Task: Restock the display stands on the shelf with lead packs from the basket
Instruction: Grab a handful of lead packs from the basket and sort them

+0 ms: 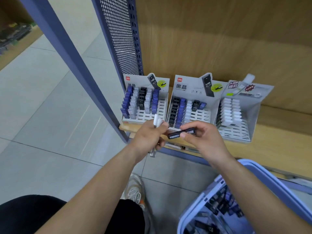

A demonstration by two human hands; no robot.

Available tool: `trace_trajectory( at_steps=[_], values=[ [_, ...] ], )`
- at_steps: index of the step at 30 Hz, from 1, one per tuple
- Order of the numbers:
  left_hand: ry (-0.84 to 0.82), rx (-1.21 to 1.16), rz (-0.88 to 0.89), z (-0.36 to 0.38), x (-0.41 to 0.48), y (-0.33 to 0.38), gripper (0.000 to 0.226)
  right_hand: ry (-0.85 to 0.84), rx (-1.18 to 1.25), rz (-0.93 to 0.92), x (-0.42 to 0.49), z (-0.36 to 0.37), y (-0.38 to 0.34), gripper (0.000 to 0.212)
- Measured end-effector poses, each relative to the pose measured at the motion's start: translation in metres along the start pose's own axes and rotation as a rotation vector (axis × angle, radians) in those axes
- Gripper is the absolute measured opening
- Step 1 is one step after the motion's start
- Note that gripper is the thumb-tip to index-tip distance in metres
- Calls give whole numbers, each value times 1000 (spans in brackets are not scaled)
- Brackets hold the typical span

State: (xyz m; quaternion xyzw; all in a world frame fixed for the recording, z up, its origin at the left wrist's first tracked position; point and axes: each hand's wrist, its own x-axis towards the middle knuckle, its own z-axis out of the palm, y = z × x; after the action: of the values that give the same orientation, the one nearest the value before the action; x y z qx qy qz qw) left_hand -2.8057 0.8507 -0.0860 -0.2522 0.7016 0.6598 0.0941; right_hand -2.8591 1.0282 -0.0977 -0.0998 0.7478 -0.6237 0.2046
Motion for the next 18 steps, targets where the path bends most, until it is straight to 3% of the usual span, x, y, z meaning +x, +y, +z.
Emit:
trace_trajectory(
  at_steps=[5, 8, 13, 18],
  values=[
    [-118, 110, 10, 15, -3, 1, 19, 22, 10, -34, 0, -15, 6, 22],
    [-106, 100, 19, 23, 1, 1, 16, 53, 36, -49, 0, -24, 9, 28],
    [-54, 77, -6, 31, 10, -2, 11, 252, 74, 27, 19, -49, 9, 34],
    [-20, -10, -69, 29, 17, -8, 12, 299, -146, 14, 66, -78, 14, 24]
  ],
)
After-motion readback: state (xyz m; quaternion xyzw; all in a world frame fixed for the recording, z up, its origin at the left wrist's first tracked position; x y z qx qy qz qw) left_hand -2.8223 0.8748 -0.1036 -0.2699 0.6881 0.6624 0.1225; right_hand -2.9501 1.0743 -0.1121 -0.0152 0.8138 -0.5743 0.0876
